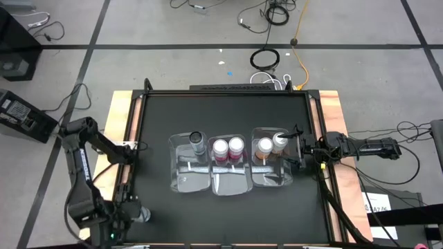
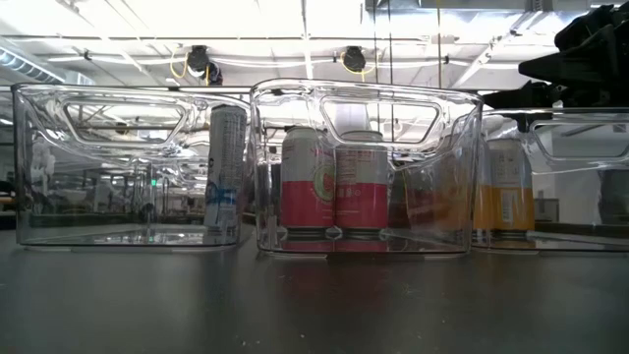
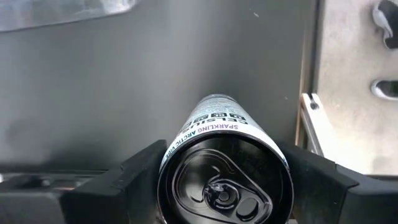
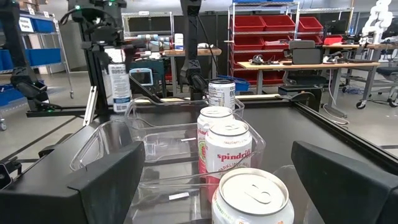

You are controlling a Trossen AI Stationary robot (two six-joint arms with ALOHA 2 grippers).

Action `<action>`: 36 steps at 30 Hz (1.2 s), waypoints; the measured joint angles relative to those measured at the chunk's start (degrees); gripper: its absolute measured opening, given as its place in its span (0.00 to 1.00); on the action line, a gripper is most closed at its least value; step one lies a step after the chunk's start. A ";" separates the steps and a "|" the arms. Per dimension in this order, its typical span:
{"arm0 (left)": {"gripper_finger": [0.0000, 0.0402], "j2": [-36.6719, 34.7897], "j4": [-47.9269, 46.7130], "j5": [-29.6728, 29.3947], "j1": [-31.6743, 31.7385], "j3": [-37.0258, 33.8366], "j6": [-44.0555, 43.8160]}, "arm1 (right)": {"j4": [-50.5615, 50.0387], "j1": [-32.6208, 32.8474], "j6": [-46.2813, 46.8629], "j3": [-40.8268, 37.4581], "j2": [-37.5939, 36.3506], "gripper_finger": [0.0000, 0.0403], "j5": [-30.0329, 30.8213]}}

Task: Sort soda cans
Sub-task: Put the white soda can into the left transparent bin

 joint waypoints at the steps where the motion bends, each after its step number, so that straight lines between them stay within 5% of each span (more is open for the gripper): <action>1: 0.70 -0.81 -0.89 0.00 0.79 0.00 0.04 | 0.00 -0.01 0.00 -0.01 0.00 0.99 -0.01; 12: 0.70 -11.57 -12.47 0.00 13.30 0.00 -0.04 | 0.00 0.01 0.00 0.00 0.00 0.99 0.00; 22: 0.70 -18.20 -12.79 -5.49 26.91 0.00 0.26 | 0.00 -0.01 0.00 0.00 0.00 0.99 -0.02; 36: 0.70 -22.25 -12.83 -7.02 40.16 0.00 16.15 | 0.00 0.01 0.00 0.00 0.00 0.99 -0.01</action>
